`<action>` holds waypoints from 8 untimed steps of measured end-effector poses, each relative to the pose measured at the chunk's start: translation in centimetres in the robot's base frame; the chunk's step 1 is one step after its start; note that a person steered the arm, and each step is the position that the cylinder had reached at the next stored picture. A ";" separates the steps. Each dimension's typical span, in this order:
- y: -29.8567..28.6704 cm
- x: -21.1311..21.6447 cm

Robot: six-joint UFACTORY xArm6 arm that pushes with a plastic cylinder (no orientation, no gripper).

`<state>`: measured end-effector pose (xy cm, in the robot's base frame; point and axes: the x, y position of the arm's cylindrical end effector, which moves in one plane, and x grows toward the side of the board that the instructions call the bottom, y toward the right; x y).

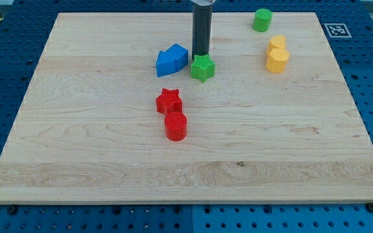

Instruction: Move the green star to the center

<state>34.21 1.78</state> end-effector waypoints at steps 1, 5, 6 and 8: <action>0.6 0.6; 0.9 3.0; -5.2 3.0; -0.4 3.5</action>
<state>37.75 1.41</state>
